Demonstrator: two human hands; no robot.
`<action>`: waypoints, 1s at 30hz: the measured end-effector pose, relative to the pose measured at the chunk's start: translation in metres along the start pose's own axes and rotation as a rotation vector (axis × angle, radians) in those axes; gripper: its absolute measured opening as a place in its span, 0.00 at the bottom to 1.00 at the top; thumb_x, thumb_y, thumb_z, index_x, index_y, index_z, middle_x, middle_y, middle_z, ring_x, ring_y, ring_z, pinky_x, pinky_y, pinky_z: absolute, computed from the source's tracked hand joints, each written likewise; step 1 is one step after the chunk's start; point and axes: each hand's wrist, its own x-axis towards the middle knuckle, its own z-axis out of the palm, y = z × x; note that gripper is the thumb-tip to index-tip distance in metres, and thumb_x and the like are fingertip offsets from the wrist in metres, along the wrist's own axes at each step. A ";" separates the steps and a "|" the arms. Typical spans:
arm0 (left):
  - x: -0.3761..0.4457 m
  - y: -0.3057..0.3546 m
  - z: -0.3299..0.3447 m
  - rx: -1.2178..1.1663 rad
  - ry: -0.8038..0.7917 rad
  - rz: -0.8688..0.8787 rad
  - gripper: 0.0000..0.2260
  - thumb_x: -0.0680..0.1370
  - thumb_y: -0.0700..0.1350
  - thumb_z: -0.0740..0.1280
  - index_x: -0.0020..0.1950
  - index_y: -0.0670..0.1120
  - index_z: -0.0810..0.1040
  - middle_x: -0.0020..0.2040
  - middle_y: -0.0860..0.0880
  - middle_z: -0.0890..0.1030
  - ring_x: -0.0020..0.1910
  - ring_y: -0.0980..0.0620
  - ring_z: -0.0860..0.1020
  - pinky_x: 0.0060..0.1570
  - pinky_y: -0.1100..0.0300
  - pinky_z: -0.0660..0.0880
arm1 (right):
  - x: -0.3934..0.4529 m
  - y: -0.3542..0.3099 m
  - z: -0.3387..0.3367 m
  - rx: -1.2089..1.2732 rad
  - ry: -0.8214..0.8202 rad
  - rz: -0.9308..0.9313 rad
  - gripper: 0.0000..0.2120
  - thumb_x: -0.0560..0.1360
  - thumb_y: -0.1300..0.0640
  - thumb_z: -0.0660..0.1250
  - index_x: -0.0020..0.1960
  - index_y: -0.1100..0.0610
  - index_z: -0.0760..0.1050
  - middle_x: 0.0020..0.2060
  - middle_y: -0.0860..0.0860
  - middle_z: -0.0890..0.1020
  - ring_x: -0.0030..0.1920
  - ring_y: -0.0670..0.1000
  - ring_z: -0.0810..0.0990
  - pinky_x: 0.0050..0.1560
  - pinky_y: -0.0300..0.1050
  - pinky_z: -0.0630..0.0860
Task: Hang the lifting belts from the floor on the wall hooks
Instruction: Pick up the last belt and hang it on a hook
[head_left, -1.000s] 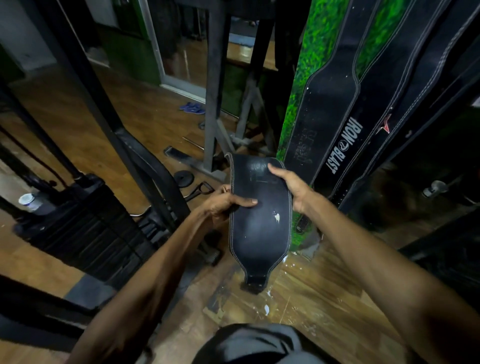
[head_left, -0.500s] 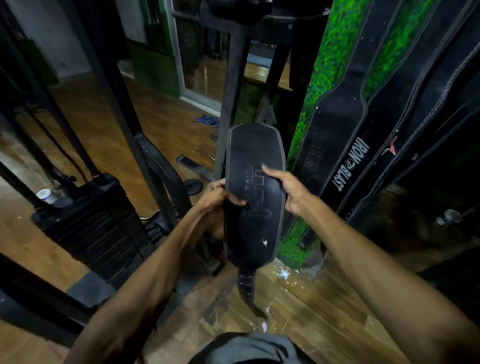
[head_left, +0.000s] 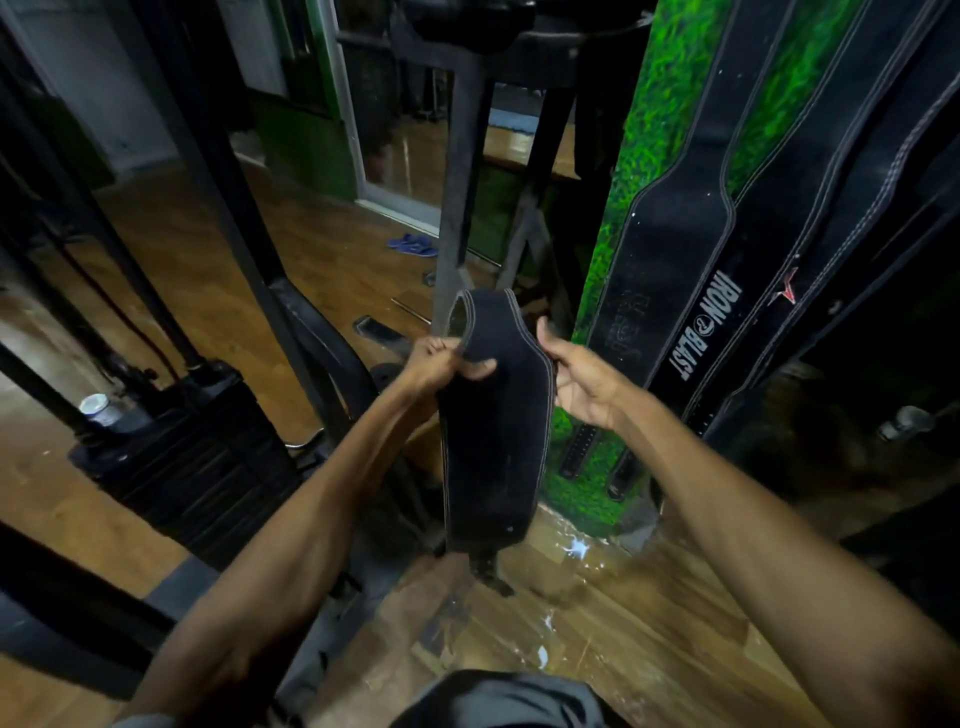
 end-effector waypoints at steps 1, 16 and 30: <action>-0.003 -0.008 0.004 0.043 -0.022 0.019 0.11 0.68 0.30 0.76 0.40 0.46 0.87 0.41 0.46 0.87 0.41 0.50 0.84 0.46 0.55 0.81 | 0.000 -0.010 0.002 0.018 -0.018 -0.003 0.26 0.78 0.40 0.65 0.68 0.57 0.77 0.54 0.56 0.86 0.52 0.53 0.86 0.55 0.51 0.84; -0.006 -0.007 0.006 -0.578 -0.175 -0.245 0.27 0.74 0.51 0.74 0.70 0.40 0.77 0.67 0.41 0.79 0.61 0.46 0.82 0.61 0.53 0.80 | 0.012 0.002 0.013 0.163 -0.017 0.026 0.19 0.70 0.66 0.73 0.60 0.60 0.80 0.50 0.55 0.84 0.51 0.52 0.82 0.63 0.49 0.76; -0.013 -0.004 0.026 -0.156 -0.082 0.024 0.20 0.72 0.24 0.68 0.64 0.30 0.78 0.48 0.39 0.86 0.42 0.50 0.85 0.42 0.60 0.82 | 0.016 -0.035 0.026 -0.009 0.117 -0.204 0.11 0.77 0.64 0.71 0.59 0.62 0.79 0.52 0.58 0.84 0.54 0.54 0.82 0.68 0.57 0.76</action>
